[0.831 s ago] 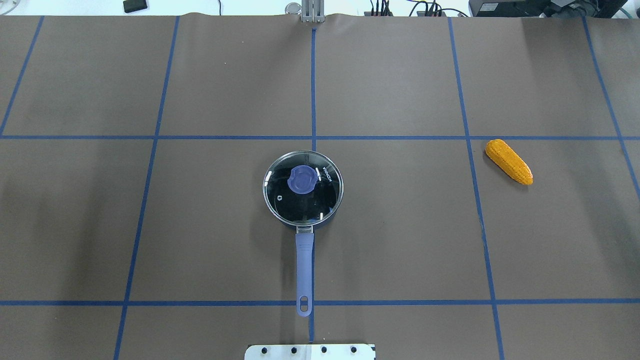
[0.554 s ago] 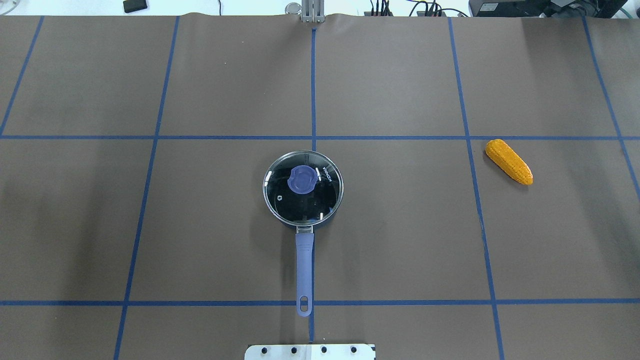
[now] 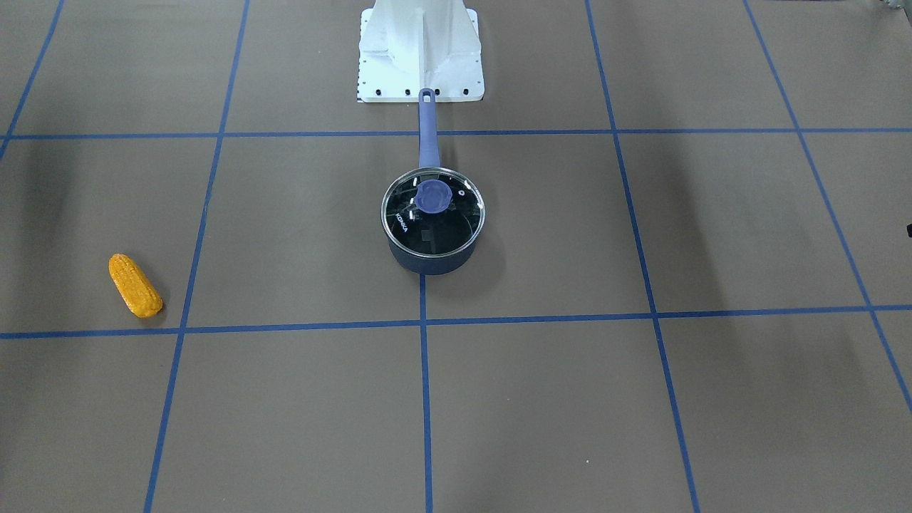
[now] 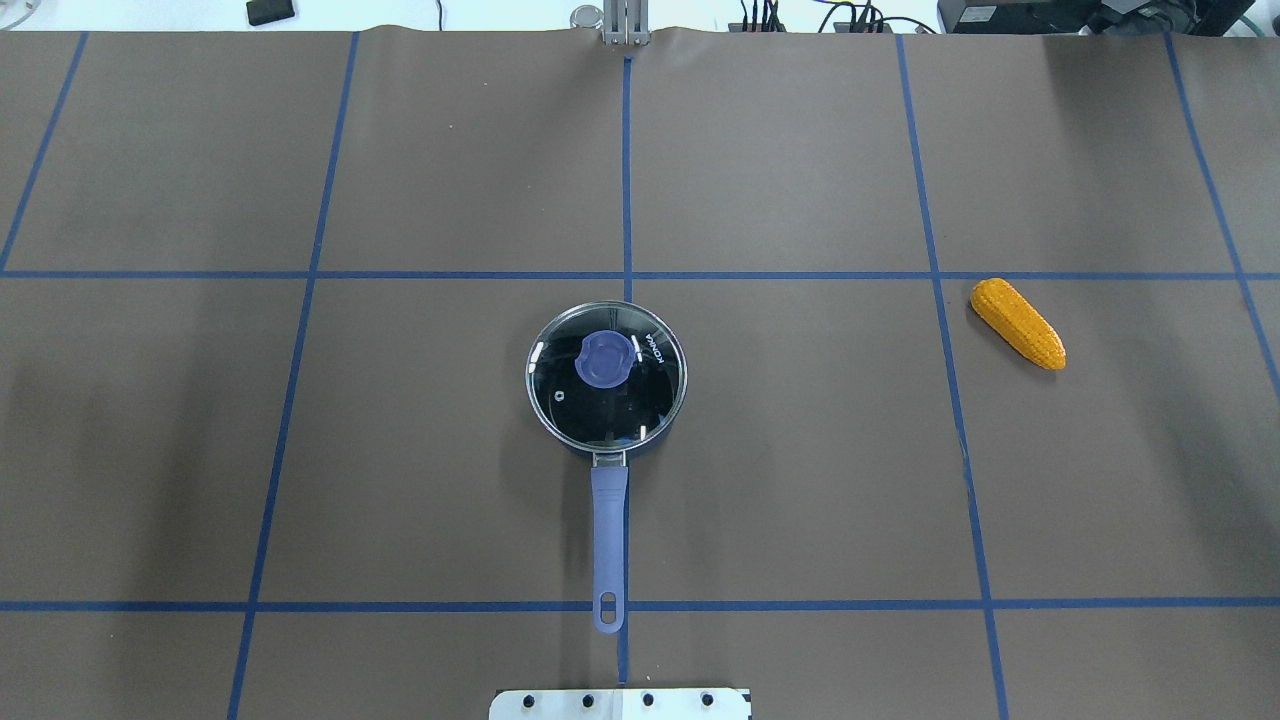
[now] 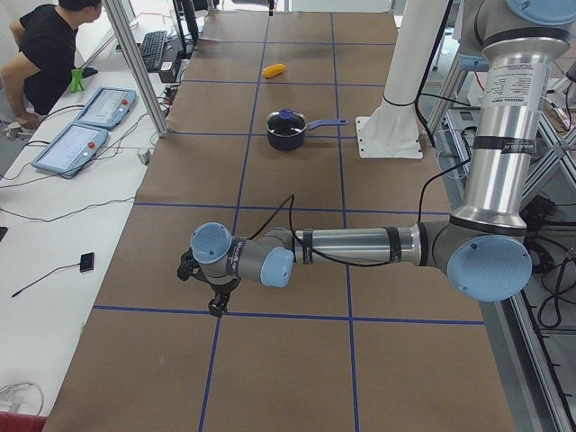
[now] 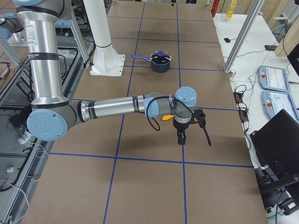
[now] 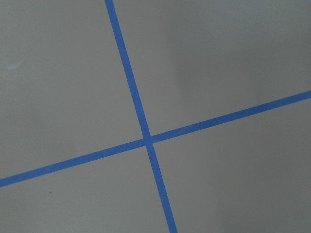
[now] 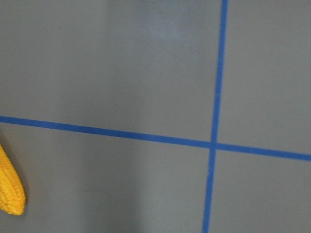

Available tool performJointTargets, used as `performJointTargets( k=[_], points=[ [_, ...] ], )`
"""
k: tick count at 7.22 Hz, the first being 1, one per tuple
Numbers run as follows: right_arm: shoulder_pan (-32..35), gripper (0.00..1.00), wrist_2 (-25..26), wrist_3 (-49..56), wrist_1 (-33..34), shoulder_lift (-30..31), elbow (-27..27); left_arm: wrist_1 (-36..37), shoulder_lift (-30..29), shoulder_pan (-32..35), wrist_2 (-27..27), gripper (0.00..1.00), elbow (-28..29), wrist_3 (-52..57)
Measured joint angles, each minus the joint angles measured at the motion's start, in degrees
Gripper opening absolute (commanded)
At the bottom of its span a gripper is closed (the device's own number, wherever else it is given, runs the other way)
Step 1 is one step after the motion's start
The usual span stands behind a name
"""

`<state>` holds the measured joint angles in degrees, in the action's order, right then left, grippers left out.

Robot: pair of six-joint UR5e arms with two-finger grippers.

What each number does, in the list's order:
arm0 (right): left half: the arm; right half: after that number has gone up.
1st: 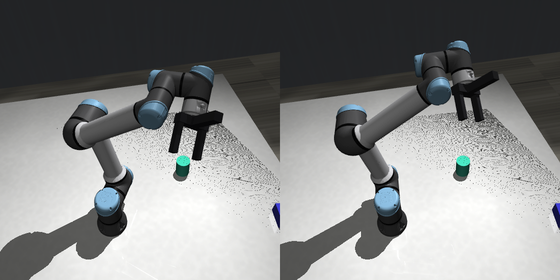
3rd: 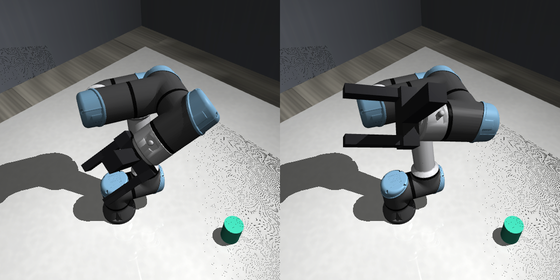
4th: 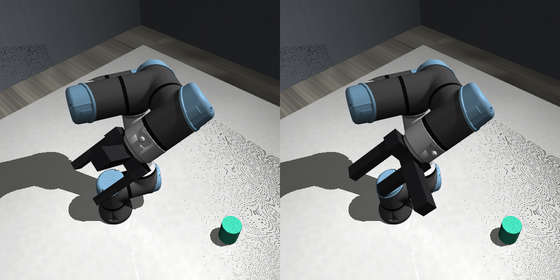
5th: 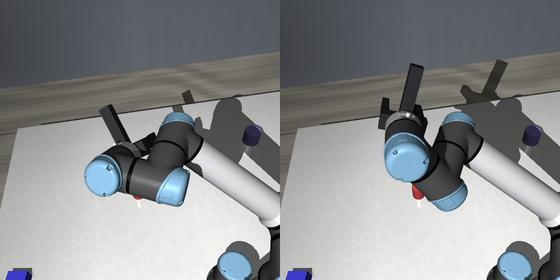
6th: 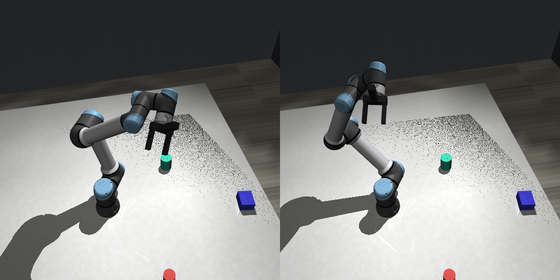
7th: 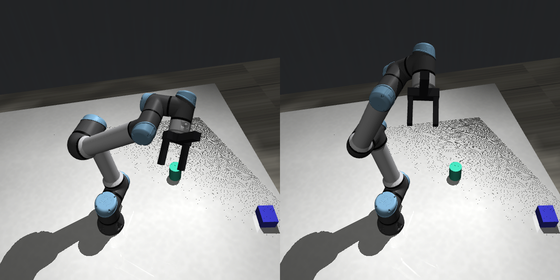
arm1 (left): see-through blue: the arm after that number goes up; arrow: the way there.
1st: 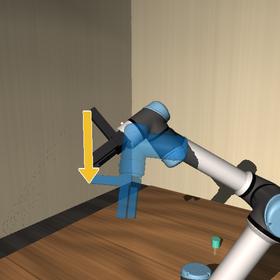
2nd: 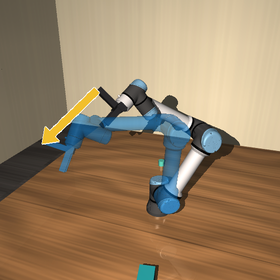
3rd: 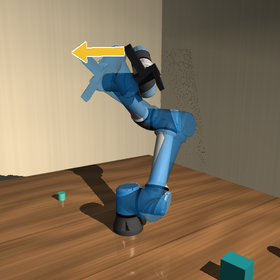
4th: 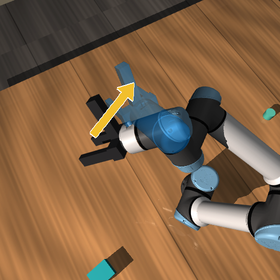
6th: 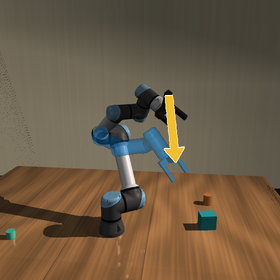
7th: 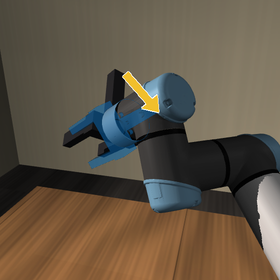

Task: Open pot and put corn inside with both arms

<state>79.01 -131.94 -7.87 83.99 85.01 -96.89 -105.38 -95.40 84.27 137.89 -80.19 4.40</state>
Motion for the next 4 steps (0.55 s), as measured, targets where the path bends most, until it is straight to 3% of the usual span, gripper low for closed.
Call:
performJointTargets(
  k=[4],
  points=[
    [-11.8,1.0,1.3,-3.4,-4.6,-4.5,-2.1,0.0,0.0,-0.1,0.0,0.99,0.0,0.0]
  ],
)
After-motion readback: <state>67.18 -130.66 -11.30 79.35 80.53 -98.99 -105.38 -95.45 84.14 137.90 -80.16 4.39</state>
